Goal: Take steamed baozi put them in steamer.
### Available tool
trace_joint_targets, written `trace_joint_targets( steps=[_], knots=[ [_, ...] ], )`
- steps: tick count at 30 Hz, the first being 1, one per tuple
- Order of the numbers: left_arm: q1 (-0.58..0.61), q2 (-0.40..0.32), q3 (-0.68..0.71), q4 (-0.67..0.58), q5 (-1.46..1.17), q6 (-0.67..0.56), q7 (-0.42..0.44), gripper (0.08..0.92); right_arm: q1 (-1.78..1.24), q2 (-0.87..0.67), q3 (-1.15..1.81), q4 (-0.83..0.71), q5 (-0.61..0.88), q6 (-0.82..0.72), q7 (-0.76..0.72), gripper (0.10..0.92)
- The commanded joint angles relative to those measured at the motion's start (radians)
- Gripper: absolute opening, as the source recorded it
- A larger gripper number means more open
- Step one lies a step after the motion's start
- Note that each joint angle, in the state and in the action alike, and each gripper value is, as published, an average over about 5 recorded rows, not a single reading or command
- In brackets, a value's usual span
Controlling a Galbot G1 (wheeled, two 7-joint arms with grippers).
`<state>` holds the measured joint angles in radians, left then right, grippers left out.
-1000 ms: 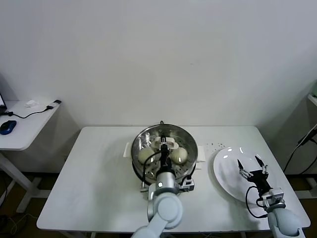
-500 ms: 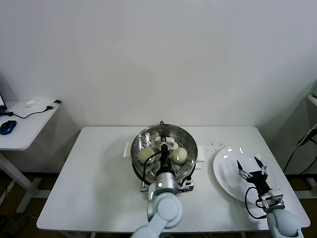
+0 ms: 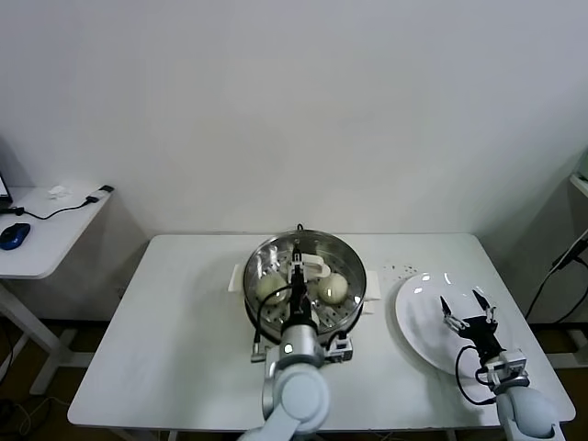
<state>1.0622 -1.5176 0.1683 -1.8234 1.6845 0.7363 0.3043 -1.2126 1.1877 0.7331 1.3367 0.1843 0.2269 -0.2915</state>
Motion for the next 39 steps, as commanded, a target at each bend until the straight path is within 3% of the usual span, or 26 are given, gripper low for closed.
trace_joint_targets(
  steps=[1,9,13,20,23,30,34,39],
  knots=[
    [0.054,0.065,0.019,-0.216,-0.045,0.018,0.010,0.493,0.001,0.001,0.002,-0.001,0.000,-0.004,0.001,0.823],
    [0.187,0.128,-0.028,-0.362,-0.159,-0.018,-0.072,0.718,0.001,0.002,0.016,0.001,-0.008,-0.023,0.019,0.823],
    [0.277,0.175,-0.125,-0.390,-0.306,-0.092,-0.197,0.806,-0.003,-0.005,0.025,0.015,-0.016,-0.038,0.015,0.823],
    [0.384,0.220,-0.380,-0.394,-0.718,-0.297,-0.429,0.822,-0.020,-0.003,0.034,0.066,0.013,-0.049,0.013,0.823],
    [0.437,0.214,-0.525,-0.392,-0.955,-0.429,-0.485,0.823,-0.033,-0.001,0.033,0.098,0.022,-0.054,0.014,0.823],
    [0.551,0.140,-0.821,-0.336,-1.445,-0.701,-0.435,0.823,-0.069,0.008,0.036,0.159,0.040,-0.057,0.015,0.823],
    [0.599,0.103,-0.917,-0.280,-1.676,-0.758,-0.389,0.823,-0.094,0.012,0.041,0.189,0.042,-0.061,0.014,0.823],
    [0.638,0.085,-0.941,-0.218,-1.881,-0.795,-0.386,0.823,-0.128,0.020,0.048,0.222,0.049,-0.071,-0.007,0.823]
  ],
)
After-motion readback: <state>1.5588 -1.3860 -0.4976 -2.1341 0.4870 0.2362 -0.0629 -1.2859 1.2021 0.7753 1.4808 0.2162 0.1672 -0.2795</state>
